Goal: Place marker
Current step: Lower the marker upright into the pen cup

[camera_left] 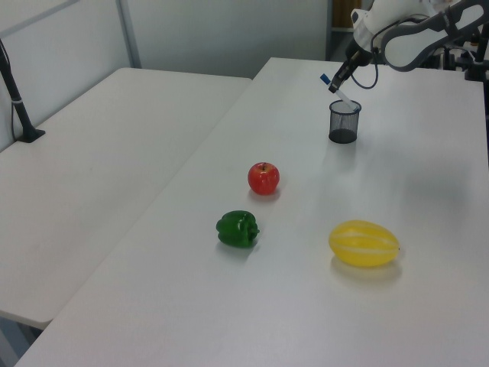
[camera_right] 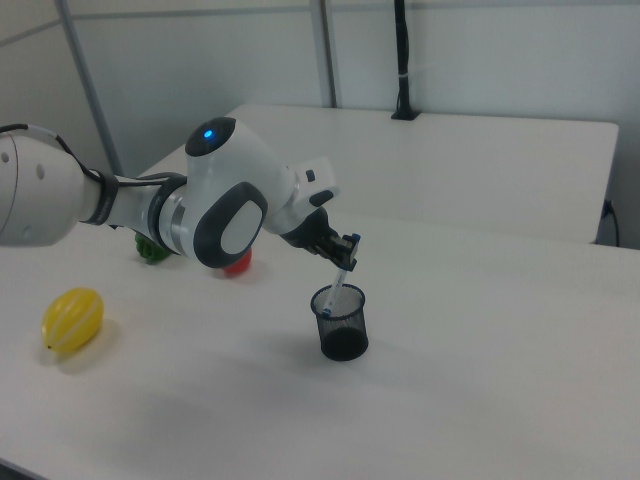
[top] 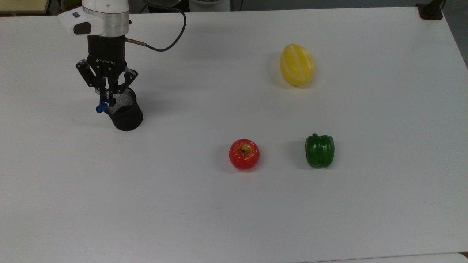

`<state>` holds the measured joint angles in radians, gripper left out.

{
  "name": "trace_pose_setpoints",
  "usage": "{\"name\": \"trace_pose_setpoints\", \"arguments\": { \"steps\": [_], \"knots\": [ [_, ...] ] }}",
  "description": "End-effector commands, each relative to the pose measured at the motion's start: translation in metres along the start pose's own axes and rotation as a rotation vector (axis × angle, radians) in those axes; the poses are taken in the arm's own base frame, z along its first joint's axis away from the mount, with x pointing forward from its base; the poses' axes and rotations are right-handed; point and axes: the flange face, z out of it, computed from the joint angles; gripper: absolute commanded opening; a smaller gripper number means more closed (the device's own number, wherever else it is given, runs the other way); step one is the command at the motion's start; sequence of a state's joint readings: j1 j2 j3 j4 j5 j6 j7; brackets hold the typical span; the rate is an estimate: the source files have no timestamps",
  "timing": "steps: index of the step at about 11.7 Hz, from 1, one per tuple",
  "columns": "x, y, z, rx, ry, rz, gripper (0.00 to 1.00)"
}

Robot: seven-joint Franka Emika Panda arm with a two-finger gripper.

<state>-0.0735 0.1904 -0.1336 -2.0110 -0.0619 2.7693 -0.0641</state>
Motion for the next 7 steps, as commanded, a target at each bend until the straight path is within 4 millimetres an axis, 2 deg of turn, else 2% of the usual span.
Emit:
{"name": "trace_pose_setpoints", "arguments": {
  "steps": [1,3,4,5,6,7],
  "knots": [
    [-0.0033,-0.0034,-0.0019,0.003,0.023,0.010,0.40],
    [-0.0036,-0.0045,-0.0010,0.004,0.022,0.009,0.70],
    [-0.0031,-0.0053,-0.0019,0.004,0.024,0.008,0.71],
    [-0.0037,-0.0044,-0.0009,0.004,0.020,0.010,0.80],
    [-0.0031,-0.0053,-0.0013,0.005,0.021,0.009,0.96],
    [-0.0024,-0.0062,-0.0018,0.005,0.022,0.006,1.00]
  ]
}}
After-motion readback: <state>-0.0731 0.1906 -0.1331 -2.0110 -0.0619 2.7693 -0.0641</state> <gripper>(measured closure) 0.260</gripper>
